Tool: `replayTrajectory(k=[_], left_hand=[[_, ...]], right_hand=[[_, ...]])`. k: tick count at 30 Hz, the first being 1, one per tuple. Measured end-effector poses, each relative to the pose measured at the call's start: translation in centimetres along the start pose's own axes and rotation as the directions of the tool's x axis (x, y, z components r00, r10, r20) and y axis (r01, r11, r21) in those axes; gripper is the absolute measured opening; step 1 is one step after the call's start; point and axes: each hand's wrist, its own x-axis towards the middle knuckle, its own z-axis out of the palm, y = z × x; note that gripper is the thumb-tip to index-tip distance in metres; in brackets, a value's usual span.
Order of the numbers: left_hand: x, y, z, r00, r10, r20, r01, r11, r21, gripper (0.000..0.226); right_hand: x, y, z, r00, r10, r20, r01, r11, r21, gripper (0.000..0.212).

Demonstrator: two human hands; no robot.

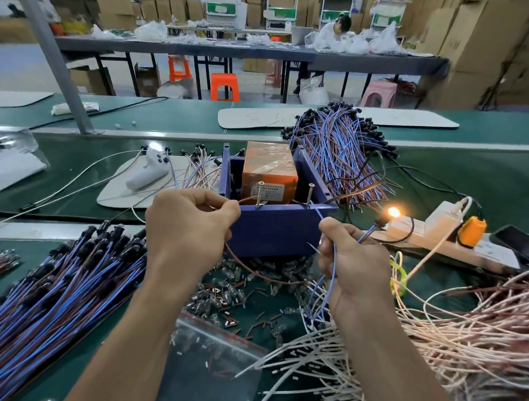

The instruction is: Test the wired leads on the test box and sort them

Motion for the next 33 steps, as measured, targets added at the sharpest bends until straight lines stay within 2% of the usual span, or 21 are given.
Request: replayTrajectory(k=[3,5,8,12,16,21,24,27,28,29,30,32,33], left_hand=[[-0.1,-0.1,-0.1,1.000,0.014,0.009,-0.014,1.000,-0.003,0.024],[-0.1,-0.1,-0.3,0.999,0.030,0.042,-0.029,0.999,-0.019,0.018],[0.1,0.2,-0.8,0.981,0.041,0.191,-0.025,0.996,-0.089,0.013],[-0.4,1.3,-0.8,0.880,0.008,0.475,0.085,0.981,-0.174,0.011],[-1.5,2.2,0.3,0.821,0.008,0.572,0.184,0.943,-0.277,0.010],[-3.0,3.2,1.2,0.810,-0.019,0.586,0.287,0.884,-0.368,0.018],[-3.9,3.9,1.6,0.847,-0.118,0.519,0.383,0.811,-0.441,0.015],[-4.6,4.7,1.2,0.858,-0.222,0.463,0.487,0.637,-0.598,0.012],[-4.9,4.7,1.0,0.863,-0.250,0.439,0.490,0.625,-0.608,0.010],[-5.2,4.5,0.7,0.878,-0.272,0.394,0.467,0.664,-0.584,0.008],[-5.6,4.1,0.5,0.908,-0.275,0.317,0.408,0.753,-0.516,0.006],[-6.7,3.2,0.3,0.970,-0.186,0.159,0.223,0.939,-0.263,0.011],[-7.3,3.1,0.2,0.984,-0.128,0.128,0.148,0.976,-0.160,0.015]], right_hand=[[-0.2,0.0,-0.1,1.000,0.020,0.003,-0.020,1.000,0.022,0.028],[-0.6,0.0,-0.4,0.999,0.027,0.047,-0.030,0.998,0.062,0.033],[-1.5,-0.1,-0.5,0.984,0.022,0.176,-0.026,1.000,0.017,0.041],[-2.2,-0.9,-0.4,0.958,-0.023,0.286,0.048,0.995,-0.084,0.035],[-2.9,-1.5,0.1,0.948,-0.053,0.315,0.098,0.987,-0.130,0.031],[-4.2,-3.0,0.2,0.938,-0.059,0.341,0.129,0.975,-0.184,0.032],[-5.2,-4.5,-0.7,0.968,-0.008,0.251,0.059,0.978,-0.199,0.036],[-5.7,-6.2,-3.1,0.985,0.054,0.166,-0.059,0.998,0.022,0.047],[-5.9,-6.9,-4.3,0.987,0.073,0.145,-0.089,0.990,0.110,0.049],[-6.2,-7.7,-5.6,0.988,0.091,0.123,-0.112,0.976,0.184,0.049],[-6.6,-8.4,-7.0,0.990,0.105,0.098,-0.126,0.962,0.241,0.049],[-7.6,-9.7,-9.9,0.992,0.113,0.054,-0.124,0.951,0.284,0.046],[-8.1,-10.3,-11.4,0.994,0.107,0.034,-0.112,0.955,0.273,0.045]])
